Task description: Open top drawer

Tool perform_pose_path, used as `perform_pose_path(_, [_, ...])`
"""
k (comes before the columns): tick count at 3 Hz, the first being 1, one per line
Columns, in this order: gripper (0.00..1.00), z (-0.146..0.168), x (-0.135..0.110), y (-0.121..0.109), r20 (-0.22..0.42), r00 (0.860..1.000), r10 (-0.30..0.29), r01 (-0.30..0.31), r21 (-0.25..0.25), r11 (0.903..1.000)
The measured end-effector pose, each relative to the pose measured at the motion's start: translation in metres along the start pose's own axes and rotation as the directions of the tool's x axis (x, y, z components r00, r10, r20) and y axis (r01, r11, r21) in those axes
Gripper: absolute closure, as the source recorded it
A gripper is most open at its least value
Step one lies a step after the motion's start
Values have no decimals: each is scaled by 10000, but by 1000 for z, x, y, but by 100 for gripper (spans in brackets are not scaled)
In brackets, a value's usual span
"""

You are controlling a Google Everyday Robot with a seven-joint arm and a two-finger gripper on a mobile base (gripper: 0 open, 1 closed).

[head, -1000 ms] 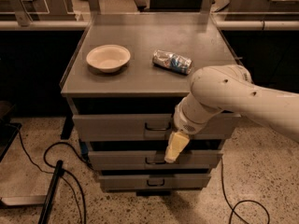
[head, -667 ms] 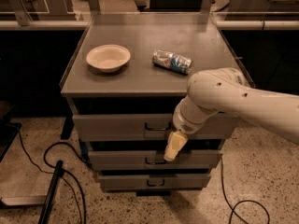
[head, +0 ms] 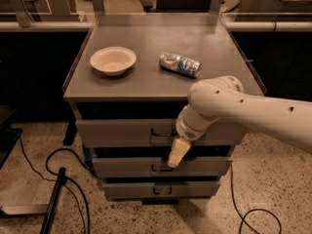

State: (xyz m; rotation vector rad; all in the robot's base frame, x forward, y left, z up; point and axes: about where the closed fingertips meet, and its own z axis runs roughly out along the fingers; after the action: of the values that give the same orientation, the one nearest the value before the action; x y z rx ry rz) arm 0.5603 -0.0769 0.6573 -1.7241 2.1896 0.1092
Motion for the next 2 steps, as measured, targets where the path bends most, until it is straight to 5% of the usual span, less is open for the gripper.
perform_pose_path(2, [0,11,0,14,-66,9998,-167,164,-502,9986])
